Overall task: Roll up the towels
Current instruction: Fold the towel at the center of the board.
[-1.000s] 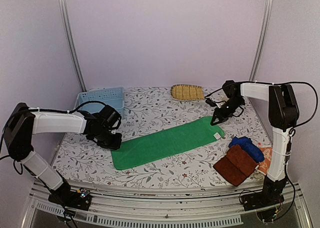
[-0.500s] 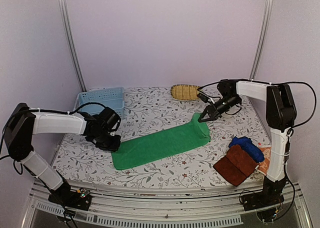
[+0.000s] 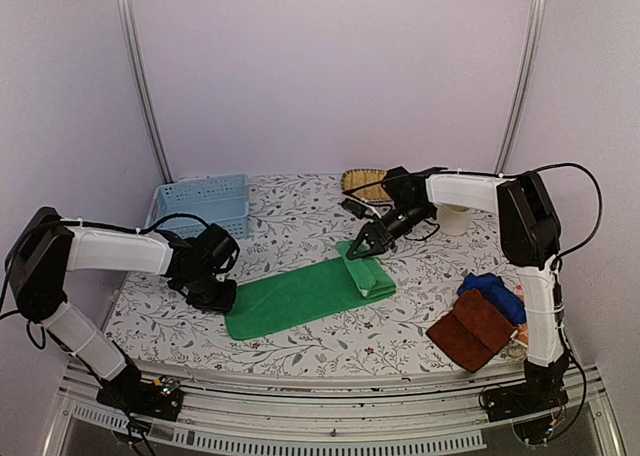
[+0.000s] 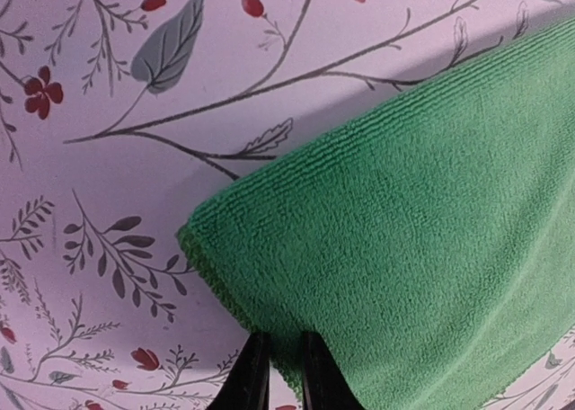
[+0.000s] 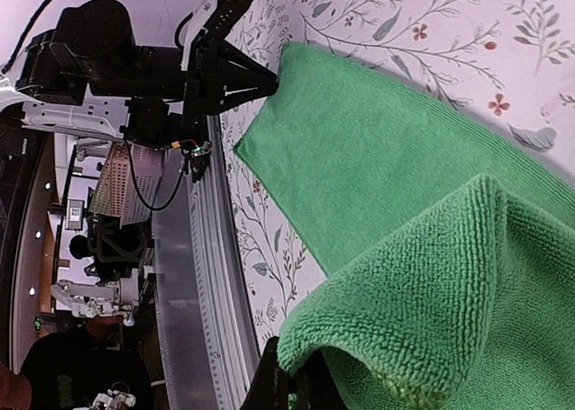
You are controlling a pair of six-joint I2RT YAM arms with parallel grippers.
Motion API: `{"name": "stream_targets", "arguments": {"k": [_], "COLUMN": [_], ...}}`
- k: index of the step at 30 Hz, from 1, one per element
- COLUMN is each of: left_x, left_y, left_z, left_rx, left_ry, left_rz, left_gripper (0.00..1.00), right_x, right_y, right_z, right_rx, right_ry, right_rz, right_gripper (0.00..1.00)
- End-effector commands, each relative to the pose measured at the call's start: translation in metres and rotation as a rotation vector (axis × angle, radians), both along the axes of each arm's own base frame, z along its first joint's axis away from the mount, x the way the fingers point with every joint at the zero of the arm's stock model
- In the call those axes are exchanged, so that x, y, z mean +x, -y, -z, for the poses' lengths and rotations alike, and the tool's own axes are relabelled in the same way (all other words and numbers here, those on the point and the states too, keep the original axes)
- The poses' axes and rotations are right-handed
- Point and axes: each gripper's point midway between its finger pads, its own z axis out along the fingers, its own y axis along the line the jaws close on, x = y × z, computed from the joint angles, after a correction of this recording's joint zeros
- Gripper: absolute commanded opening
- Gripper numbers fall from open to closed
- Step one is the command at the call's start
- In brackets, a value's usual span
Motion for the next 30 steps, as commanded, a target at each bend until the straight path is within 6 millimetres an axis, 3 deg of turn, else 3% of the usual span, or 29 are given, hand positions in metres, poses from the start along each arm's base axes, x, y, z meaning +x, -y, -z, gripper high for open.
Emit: {"name": "stream_targets", "arguments": {"k": [1,6,7,11,30], "left_x": [-0.010,-0.016,-0.017,-0.020,-0.022], "left_y": [-0.006,-0.011,-0.011,-0.007,-0.011], "left_z": [0.003,0.006,0.006,0.009,0.011], "left_rx": [-0.007,-0.012,-0.021,-0.071,-0.136], "left_ry": [-0.027,-0.031,-0.030,-0.029,-0.009], "left_rz": [-0.031,-0.069,-0.076,-0.091,-0.145], "left_gripper": [0.16,0.16,0.16,0.16,0.12], "right_x": [-0.010,-0.015,-0.016,-0.023,-0.065], "right_y": [-0.044,-0.078,-0.085,-0.109,-0.188], "right_z": [-0.004,-0.010,0.003,0.008,0.006], "right_rx": [0.065,0.081,0.057,0.056,0.140], "right_ry": [-0.032,-0.023,-0.057,-0.067,-0.157], "right_rz": [-0.047,-0.068,-0.060,-0.070,-0.150], "right_gripper": [0.03,0.03,0.03,0.03,0.02]}}
